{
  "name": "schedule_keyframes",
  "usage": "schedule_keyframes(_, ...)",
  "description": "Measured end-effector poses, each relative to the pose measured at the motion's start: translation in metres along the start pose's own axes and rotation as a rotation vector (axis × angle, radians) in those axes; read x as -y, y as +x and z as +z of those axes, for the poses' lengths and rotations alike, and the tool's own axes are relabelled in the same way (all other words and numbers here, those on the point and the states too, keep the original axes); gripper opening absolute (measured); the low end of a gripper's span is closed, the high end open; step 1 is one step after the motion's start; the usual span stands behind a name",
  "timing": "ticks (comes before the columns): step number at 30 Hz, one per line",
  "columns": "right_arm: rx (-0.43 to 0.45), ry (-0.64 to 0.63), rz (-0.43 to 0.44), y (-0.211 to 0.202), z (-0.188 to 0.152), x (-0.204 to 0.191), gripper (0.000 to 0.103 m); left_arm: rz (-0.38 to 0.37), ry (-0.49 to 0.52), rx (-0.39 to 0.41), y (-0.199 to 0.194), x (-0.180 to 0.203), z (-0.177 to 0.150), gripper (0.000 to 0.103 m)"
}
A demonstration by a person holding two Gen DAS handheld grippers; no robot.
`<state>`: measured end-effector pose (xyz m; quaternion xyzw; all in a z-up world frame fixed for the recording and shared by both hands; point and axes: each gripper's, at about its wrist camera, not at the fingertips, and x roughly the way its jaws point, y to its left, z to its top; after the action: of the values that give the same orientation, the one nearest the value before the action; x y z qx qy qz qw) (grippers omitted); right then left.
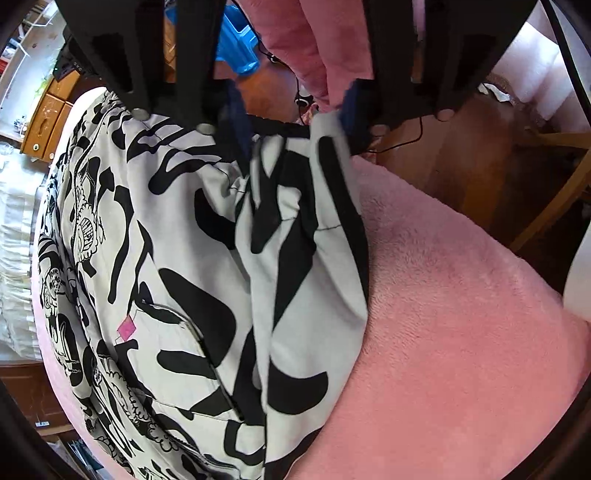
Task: Fold large clothes
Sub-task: 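Lift the folded jacket off the bed with both tools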
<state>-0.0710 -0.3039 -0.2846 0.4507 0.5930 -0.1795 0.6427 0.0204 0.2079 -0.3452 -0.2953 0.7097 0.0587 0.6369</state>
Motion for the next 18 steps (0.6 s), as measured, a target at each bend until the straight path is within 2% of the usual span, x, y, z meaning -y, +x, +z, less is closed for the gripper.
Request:
schedule_keyframes(5, -0.029, -0.038, -0.013, -0.01, 0.001, -0.005, 0.015, 0.032, 0.004, 0.021, -0.011, 0.012, -0.007, 0.03)
schedule_keyframes(9, -0.034, -0.091, -0.008, -0.022, 0.0, -0.011, 0.014, 0.05, 0.008, 0.052, -0.029, 0.031, -0.016, 0.021)
schedule_keyframes(13, -0.02, -0.11, 0.021, -0.038, -0.002, -0.016, 0.012, 0.066, 0.019, 0.087, -0.054, 0.036, -0.022, 0.018)
schedule_keyframes(18, 0.038, -0.139, 0.05, -0.064, -0.005, -0.026, 0.01, 0.072, 0.025, 0.183, -0.091, 0.057, -0.031, 0.015)
